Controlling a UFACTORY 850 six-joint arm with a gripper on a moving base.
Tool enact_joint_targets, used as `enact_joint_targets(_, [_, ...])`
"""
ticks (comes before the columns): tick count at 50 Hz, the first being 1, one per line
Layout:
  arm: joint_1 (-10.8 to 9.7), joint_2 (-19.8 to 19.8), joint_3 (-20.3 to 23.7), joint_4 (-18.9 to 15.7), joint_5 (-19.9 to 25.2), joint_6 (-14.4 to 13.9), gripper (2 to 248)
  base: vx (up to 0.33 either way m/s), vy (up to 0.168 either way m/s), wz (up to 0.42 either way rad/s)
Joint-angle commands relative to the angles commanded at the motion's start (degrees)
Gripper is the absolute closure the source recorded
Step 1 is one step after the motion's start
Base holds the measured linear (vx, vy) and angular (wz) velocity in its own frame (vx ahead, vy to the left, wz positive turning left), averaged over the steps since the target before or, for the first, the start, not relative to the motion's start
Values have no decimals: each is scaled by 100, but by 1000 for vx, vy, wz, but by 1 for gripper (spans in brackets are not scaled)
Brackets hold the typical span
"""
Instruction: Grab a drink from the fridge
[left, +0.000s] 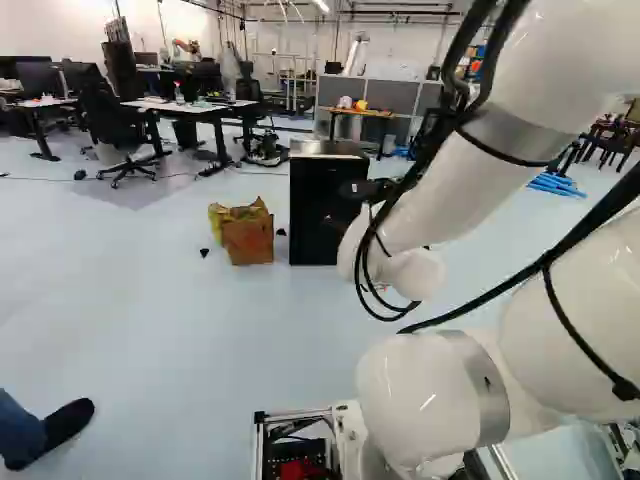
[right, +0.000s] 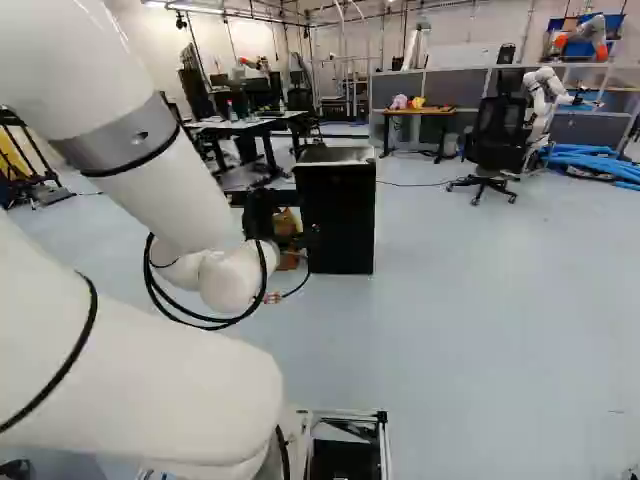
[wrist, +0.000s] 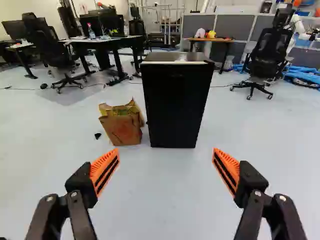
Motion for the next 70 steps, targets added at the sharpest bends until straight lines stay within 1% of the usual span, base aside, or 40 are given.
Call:
enact_joint_targets(35, [0, 0, 0, 0, 0, 0, 3, 2, 0, 0])
enact_joint_targets(55, [0, 0, 0, 0, 0, 0, 3, 62, 25, -10])
enact_joint_targets(70, [0, 0, 0, 0, 0, 0, 3, 136, 57, -22])
